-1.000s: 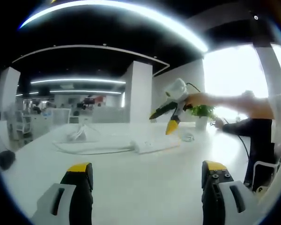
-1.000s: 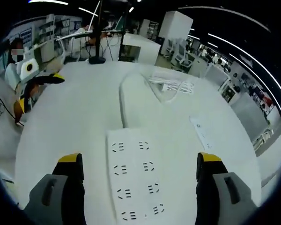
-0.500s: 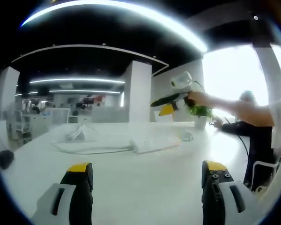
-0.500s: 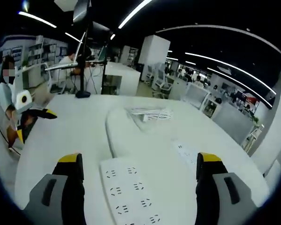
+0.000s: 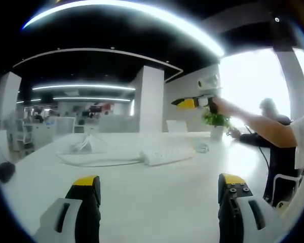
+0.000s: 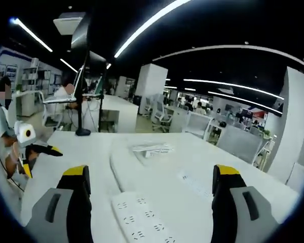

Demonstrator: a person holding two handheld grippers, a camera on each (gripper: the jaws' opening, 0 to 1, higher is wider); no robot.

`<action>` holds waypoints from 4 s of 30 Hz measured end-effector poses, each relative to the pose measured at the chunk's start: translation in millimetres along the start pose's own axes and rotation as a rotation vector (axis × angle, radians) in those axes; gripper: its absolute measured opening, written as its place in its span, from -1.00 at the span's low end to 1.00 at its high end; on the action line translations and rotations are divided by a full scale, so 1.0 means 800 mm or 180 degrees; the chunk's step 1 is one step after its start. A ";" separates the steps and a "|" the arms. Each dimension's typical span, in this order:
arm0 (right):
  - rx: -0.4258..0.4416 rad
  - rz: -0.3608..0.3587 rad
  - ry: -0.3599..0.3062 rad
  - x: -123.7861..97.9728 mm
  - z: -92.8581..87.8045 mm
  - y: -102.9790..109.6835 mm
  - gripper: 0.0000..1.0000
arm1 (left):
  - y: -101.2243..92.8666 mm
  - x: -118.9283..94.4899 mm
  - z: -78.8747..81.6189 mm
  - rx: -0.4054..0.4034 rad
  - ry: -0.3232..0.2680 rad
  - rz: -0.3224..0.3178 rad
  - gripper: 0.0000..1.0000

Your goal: Straighten the power strip on the desk, plug the charger into it

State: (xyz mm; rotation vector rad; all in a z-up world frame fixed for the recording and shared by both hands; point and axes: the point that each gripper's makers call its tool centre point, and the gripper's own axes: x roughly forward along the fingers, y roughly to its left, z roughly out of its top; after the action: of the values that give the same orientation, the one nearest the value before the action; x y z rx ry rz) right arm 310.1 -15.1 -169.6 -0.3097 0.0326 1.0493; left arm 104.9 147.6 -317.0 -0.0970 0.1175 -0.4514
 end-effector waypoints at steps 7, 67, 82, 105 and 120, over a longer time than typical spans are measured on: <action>0.0057 -0.0079 -0.0230 -0.027 0.009 0.009 0.99 | -0.001 0.003 0.000 -0.0003 -0.0005 -0.0028 0.99; 0.0428 -0.1085 -0.0507 -0.207 -0.134 0.082 0.99 | -0.001 0.016 -0.012 -0.0040 0.0070 -0.0089 0.99; 0.0552 -0.1334 -0.0486 -0.232 -0.170 0.105 0.99 | -0.004 0.016 -0.013 -0.0038 0.0086 -0.0112 0.99; 0.0521 -0.1544 -0.0362 -0.247 -0.189 0.116 0.99 | -0.003 0.015 -0.016 -0.0076 0.0096 -0.0099 0.99; 0.0523 -0.1542 -0.0368 -0.245 -0.187 0.117 0.99 | -0.002 0.017 -0.015 -0.0073 0.0092 -0.0102 0.99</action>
State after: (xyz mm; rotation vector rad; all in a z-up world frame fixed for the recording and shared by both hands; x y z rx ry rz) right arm 149.6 -178.4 -300.2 -0.0974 -0.0578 0.5773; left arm 114.5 139.1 -330.1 -0.1151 0.1496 -0.4836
